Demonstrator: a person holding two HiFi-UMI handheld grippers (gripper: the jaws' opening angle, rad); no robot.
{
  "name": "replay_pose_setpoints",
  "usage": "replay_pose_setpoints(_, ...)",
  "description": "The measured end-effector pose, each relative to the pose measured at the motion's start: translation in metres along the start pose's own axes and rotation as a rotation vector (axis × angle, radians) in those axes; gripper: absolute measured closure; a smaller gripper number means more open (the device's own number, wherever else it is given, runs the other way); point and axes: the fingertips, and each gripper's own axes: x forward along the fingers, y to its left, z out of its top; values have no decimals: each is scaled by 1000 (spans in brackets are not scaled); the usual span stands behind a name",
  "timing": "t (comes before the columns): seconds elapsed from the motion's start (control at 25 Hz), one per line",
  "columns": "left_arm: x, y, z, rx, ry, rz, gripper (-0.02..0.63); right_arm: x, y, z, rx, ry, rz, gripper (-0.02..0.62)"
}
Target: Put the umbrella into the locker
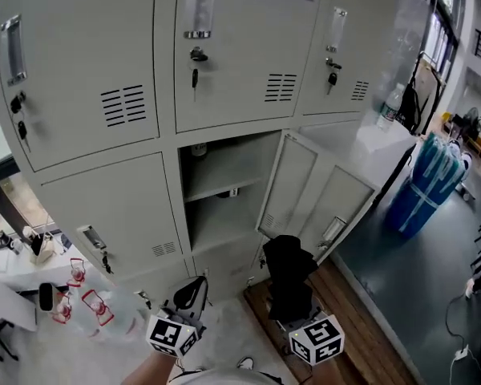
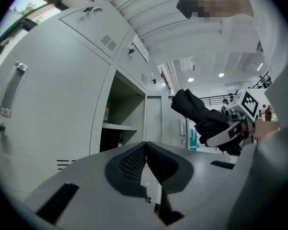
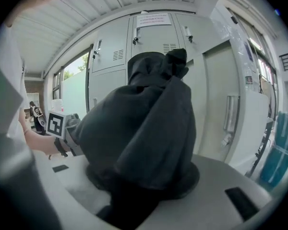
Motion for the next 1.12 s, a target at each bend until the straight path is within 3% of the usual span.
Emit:
replay_pose_setpoints(0.48,13,6,5,5,-28,99,584,78,-42,55,-153,-12,104,408)
replay_pose_setpoints(0.76,2,24,7,-42,-30,133,584,133,-53,100,-237,-6,67,408)
replay_pose_setpoints(1.12,-3,32,11,-26,-27,140,584,183,-53,133,-324,32,57,408)
